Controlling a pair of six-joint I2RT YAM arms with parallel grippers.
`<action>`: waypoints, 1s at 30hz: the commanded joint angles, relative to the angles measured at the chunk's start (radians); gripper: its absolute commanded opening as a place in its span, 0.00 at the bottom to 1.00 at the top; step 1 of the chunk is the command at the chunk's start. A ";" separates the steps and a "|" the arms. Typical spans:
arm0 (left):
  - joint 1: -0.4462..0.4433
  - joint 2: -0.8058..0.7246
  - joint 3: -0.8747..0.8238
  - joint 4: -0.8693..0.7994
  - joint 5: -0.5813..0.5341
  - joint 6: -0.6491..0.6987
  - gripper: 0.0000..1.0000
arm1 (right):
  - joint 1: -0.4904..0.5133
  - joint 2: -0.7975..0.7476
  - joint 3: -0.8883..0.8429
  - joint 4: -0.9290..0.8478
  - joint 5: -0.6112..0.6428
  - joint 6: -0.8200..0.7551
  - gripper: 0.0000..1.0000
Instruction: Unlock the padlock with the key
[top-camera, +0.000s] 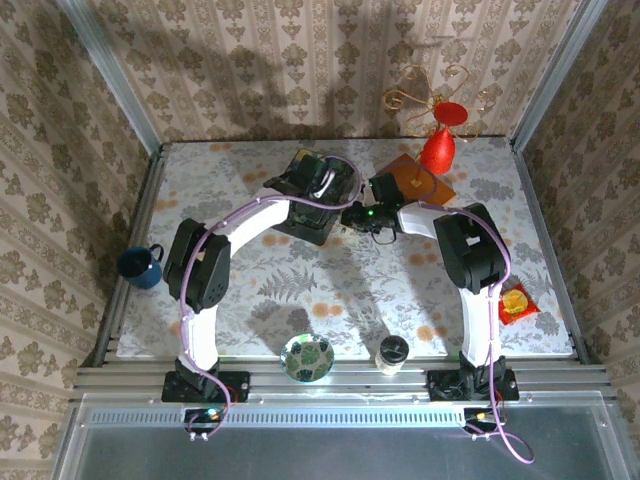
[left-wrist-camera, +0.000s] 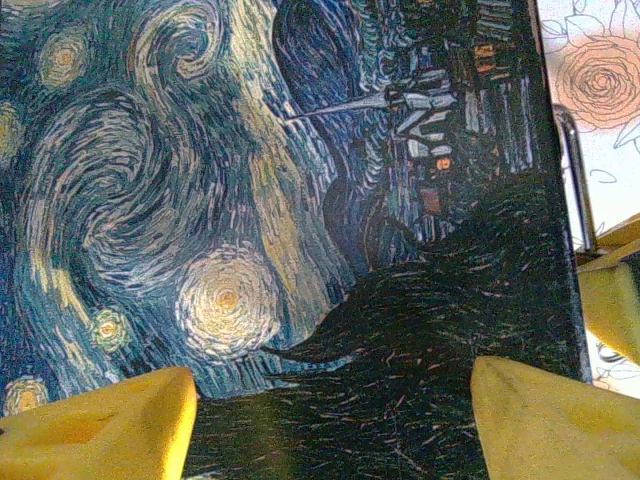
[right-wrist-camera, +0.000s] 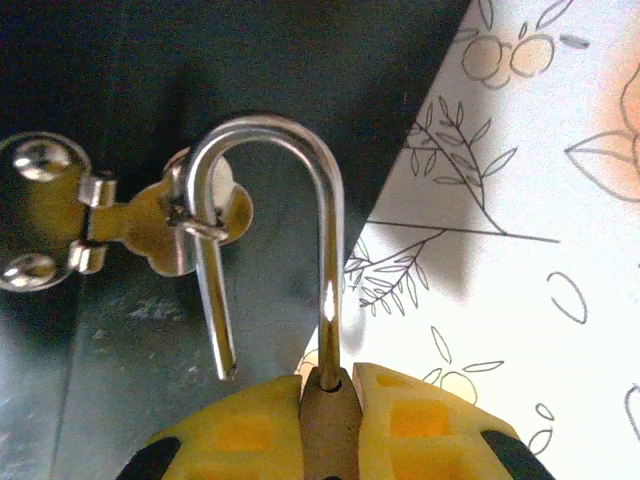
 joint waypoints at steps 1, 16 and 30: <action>0.034 0.022 -0.053 -0.183 -0.045 0.011 0.73 | -0.056 -0.006 0.065 -0.003 0.057 -0.011 0.00; 0.029 0.019 -0.058 -0.186 -0.024 0.013 0.73 | -0.068 0.062 0.147 0.026 0.081 0.023 0.00; 0.033 -0.054 -0.029 -0.167 0.040 -0.051 0.94 | -0.044 -0.253 -0.203 -0.233 0.220 -0.064 0.00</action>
